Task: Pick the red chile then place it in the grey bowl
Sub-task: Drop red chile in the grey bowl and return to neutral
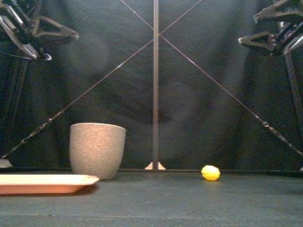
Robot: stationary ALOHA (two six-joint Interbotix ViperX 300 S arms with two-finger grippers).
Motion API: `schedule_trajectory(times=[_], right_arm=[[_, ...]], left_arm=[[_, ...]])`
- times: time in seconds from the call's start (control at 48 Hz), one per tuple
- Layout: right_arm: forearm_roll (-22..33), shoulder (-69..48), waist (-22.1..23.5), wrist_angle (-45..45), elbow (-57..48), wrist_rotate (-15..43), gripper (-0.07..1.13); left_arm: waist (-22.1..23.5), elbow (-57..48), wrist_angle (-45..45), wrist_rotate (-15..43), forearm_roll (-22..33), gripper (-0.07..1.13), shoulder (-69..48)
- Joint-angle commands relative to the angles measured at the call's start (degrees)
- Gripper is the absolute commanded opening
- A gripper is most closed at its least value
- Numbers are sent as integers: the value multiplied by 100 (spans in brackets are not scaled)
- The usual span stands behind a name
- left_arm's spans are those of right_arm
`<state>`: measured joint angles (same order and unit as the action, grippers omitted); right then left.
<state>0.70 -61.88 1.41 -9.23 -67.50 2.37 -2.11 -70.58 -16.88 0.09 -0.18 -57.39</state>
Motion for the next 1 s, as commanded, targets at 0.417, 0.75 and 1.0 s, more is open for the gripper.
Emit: schedule_trajectory(times=[0.417, 0.75, 1.0], right_arm=[[18, -26, 88, 53, 44, -9, 100], [35, -26, 105, 158, 44, -18, 100], [44, -26, 176, 167, 35, -18, 100]], left_arm=[[-9, 70, -26, 9, -9, -4, 26], [-9, 70, -26, 9, -9, -4, 26], [-9, 62, -26, 9, -9, -4, 26]])
